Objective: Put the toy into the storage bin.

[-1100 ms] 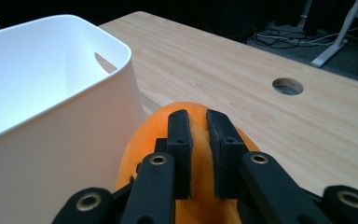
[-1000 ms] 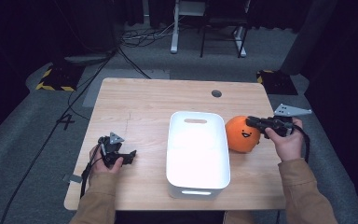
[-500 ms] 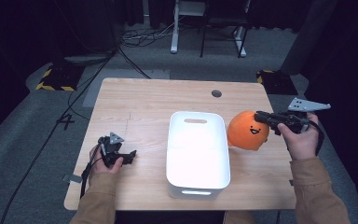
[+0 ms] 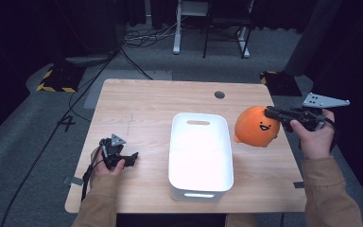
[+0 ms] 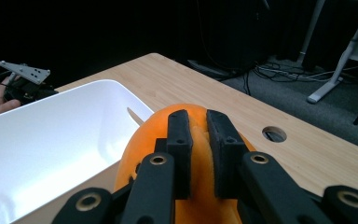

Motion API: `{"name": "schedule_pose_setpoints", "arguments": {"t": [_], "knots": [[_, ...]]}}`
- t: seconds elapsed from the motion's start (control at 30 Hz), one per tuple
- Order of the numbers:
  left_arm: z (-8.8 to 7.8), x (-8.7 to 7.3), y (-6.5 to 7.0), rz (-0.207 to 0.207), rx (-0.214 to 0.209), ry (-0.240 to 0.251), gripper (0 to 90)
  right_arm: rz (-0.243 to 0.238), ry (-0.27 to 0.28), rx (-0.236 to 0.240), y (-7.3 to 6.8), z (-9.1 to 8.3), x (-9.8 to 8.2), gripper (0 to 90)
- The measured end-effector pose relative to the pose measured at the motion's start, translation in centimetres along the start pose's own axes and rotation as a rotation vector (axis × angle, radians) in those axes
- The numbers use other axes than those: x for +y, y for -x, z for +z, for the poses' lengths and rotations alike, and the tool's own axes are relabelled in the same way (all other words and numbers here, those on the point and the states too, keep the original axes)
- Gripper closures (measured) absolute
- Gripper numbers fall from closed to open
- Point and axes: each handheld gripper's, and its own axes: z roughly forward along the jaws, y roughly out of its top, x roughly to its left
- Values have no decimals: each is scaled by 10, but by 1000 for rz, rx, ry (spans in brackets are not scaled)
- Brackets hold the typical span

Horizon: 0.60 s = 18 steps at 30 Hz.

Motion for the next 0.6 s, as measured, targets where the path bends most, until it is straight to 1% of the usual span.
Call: {"name": "schedule_pose_setpoints", "arguments": {"t": [0.33, 0.37, 0.4, 0.47, 0.53, 0.6], "knots": [[0, 0, 0, -1, -2, 4, 147, -40, 32, 17, -8, -5, 20, 805], [0, 0, 0, -1, -2, 4, 147, -38, 31, 21, -9, -6, 22, 805], [0, 0, 0, -1, -1, 3, 148, -44, 44, 24, -9, -6, 23, 805], [0, 0, 0, -1, -1, 3, 147, -45, 50, 27, -9, -7, 26, 805], [0, 0, 0, 1, 2, -1, 147, -37, 61, 31, -11, -8, 28, 805], [0, 0, 0, 1, -2, -3, 147, -41, 63, 30, -11, -9, 31, 805]]}}
